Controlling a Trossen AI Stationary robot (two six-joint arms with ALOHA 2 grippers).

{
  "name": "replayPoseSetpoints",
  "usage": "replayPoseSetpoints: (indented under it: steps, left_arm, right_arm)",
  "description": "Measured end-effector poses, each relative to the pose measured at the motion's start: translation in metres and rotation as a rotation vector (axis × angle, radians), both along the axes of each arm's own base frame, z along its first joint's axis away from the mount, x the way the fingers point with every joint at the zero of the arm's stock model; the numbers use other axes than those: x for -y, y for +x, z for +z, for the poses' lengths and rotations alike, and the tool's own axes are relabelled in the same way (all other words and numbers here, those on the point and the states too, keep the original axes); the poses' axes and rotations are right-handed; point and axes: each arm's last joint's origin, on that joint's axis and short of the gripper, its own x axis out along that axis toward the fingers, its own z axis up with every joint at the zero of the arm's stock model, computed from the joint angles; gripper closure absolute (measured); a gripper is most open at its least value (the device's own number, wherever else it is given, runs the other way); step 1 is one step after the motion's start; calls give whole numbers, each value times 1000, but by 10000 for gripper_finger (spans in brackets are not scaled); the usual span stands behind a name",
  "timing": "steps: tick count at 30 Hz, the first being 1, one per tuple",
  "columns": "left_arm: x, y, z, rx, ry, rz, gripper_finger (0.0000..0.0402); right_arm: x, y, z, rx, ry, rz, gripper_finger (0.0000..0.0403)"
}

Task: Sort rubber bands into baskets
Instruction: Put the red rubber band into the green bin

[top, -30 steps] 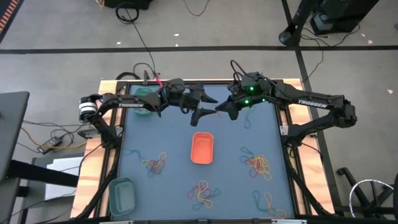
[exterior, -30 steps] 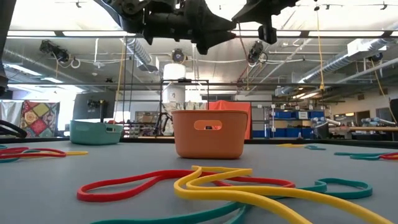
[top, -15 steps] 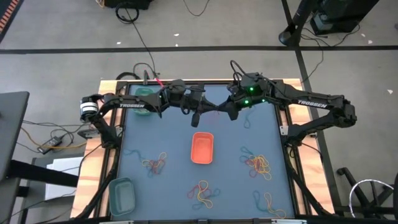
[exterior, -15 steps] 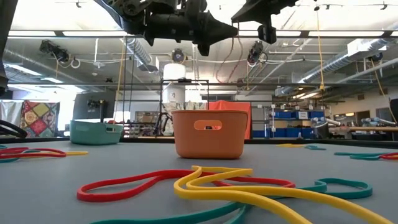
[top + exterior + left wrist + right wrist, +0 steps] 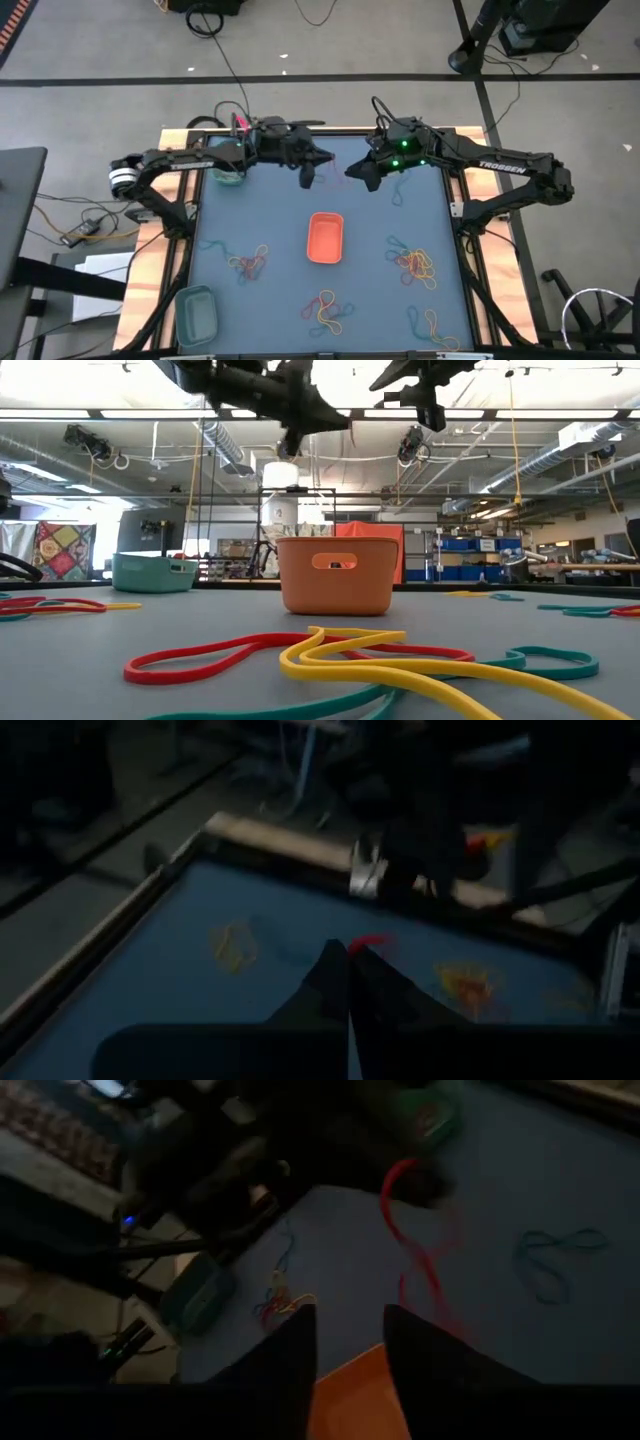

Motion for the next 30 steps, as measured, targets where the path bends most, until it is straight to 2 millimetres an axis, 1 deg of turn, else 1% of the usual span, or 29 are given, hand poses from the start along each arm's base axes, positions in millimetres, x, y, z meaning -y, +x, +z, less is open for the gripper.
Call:
replayPoseSetpoints:
  steps: [3,9,13,16,22,25,28,30]
  left_arm:
    - [-1,-21,5,-115,3,90,400]
    - [-1,-65,9,-354,10,296,401]
    - [-8,-97,8,-527,15,477,400]
    - [-15,-119,4,-641,-31,586,400]
    - [-29,-146,-4,-797,-127,752,399]
    - [-36,-154,-8,-850,-137,809,399]
    - [-42,-161,-8,-863,-143,870,399]
    - [-47,-166,-12,-869,-160,906,399]
  right_arm:
    - [3,-3,-4,-53,-8,-46,241]
    - [4,-9,-13,-167,-53,-72,238]
    - [1,-11,-15,-209,-99,-37,238]
    - [-2,-11,-16,-221,-123,-2,238]
    - [-8,-10,-16,-225,-151,30,238]
    - [-10,-9,-17,-227,-159,33,237]
    - [-13,-8,-17,-230,-163,31,237]
    - [-15,-8,-17,-232,-158,25,237]
